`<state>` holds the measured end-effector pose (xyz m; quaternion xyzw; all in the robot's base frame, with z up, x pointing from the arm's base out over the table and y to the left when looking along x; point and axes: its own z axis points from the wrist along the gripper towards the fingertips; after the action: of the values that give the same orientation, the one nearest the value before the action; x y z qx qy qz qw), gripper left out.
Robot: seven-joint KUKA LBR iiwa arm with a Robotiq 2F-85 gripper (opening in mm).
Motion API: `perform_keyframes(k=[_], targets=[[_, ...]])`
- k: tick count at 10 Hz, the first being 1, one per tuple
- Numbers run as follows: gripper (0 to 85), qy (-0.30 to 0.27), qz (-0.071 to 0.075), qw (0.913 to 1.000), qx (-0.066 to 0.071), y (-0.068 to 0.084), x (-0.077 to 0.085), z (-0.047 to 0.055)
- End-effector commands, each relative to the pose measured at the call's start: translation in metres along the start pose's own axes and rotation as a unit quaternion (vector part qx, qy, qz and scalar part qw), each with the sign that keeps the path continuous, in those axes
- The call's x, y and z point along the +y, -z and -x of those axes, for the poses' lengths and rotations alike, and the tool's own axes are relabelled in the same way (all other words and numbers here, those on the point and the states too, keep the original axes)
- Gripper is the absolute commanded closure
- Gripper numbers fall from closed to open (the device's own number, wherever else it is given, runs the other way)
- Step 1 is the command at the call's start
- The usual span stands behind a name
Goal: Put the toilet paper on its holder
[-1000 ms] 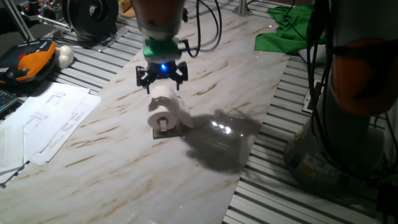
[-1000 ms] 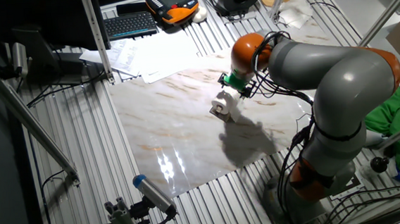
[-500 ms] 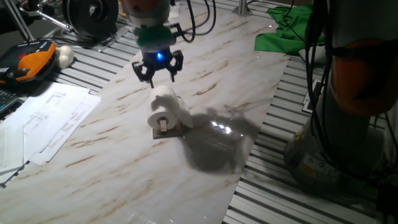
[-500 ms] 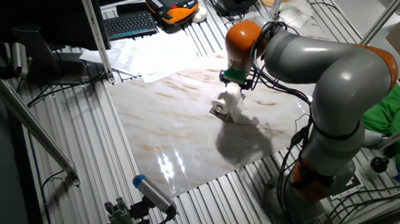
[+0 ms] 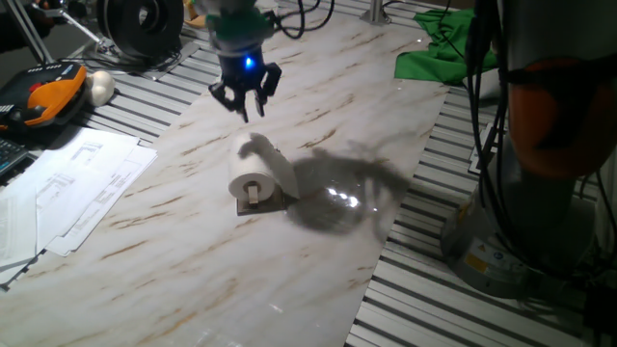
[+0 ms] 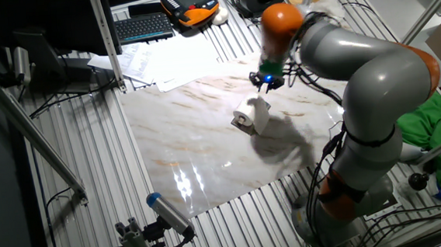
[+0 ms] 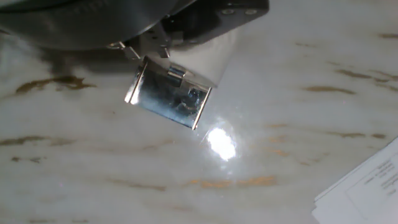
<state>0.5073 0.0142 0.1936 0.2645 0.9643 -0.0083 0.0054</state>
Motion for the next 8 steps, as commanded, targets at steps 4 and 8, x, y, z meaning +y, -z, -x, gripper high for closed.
perform_keyframes(k=[4, 8], targets=[[85.0, 0.342, 0.002, 0.9396, -0.005, 0.020, -0.010, 0.018], [85.0, 0.360, 0.006, 0.9328, -0.014, 0.028, -0.012, 0.030]])
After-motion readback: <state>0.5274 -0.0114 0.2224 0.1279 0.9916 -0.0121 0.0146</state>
